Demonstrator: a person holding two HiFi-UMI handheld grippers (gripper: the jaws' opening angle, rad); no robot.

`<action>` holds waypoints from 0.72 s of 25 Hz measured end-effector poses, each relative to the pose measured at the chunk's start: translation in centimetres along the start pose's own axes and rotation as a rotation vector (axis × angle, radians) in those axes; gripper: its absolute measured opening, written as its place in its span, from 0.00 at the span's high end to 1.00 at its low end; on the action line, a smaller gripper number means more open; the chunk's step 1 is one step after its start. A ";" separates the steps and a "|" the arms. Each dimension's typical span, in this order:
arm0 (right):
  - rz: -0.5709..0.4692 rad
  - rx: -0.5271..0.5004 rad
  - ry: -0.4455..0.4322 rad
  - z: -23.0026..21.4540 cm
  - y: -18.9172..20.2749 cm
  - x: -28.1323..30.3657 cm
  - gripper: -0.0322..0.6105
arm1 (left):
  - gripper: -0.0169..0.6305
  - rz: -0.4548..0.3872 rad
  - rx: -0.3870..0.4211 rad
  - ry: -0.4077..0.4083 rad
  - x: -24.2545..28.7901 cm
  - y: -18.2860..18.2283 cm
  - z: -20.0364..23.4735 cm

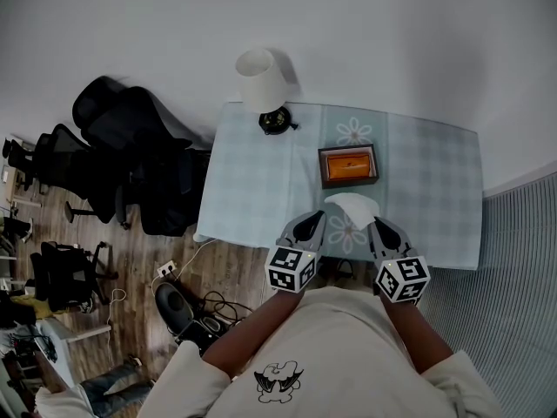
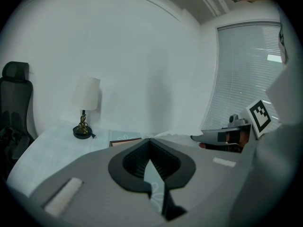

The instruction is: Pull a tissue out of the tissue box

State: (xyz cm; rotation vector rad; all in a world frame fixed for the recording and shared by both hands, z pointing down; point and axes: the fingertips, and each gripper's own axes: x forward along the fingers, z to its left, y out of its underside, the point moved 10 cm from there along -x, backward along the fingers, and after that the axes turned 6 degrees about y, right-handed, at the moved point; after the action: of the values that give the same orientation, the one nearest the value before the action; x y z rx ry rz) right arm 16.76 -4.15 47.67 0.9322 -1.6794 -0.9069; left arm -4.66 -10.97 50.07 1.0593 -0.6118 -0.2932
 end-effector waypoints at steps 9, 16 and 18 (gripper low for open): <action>-0.004 0.005 0.003 0.0 0.2 0.0 0.93 | 0.96 0.000 -0.003 -0.002 0.0 0.1 -0.1; -0.003 0.007 0.011 0.1 0.1 0.0 0.93 | 0.96 0.001 -0.008 -0.002 -0.3 0.1 0.0; -0.005 0.009 0.011 0.2 0.1 0.1 0.93 | 0.96 0.002 -0.011 -0.003 -0.3 0.1 0.1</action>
State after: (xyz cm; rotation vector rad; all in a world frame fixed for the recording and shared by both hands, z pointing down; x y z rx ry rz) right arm 16.56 -4.14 47.76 0.9462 -1.6745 -0.8965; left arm -4.97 -10.83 50.10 1.0479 -0.6128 -0.2961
